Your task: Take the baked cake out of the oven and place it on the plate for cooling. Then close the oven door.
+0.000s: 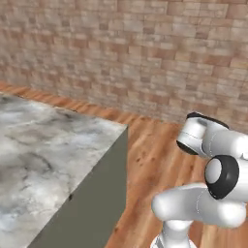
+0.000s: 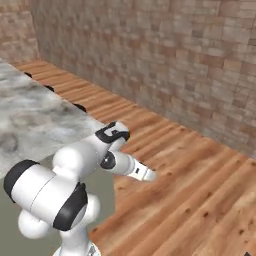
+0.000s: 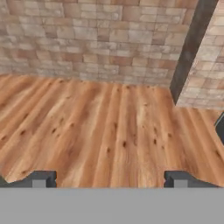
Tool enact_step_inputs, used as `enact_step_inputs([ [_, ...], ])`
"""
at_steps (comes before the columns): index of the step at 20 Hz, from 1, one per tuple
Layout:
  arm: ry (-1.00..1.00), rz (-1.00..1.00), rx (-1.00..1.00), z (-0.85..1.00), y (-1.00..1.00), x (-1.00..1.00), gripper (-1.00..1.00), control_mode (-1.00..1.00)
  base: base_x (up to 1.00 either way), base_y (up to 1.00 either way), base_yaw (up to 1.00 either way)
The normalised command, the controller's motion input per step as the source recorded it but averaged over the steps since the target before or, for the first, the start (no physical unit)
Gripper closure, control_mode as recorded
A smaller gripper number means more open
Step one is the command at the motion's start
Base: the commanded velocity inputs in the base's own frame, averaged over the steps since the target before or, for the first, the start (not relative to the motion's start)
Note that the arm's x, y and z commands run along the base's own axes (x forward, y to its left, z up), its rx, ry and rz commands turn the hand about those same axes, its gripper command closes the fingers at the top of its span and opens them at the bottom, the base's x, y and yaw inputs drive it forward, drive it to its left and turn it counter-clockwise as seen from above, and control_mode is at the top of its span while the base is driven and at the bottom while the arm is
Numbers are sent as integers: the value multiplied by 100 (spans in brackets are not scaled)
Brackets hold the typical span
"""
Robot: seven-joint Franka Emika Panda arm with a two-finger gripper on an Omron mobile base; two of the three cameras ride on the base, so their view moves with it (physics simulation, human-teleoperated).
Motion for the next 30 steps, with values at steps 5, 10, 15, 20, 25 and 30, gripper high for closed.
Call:
enact_step_inputs([
  [5,0,0,0,0,0,0,-100,100,0,-30,-89],
  [10,0,0,0,0,0,0,-100,100,0,-46,-82],
  [15,0,0,0,0,0,0,-100,100,0,-40,-68],
  [20,0,0,0,0,0,0,-100,100,-28,-40,-33],
  [25,0,0,0,0,0,0,-100,100,-86,-52,-16],
  [30,0,0,0,0,0,0,-100,100,-26,-32,-3],
])
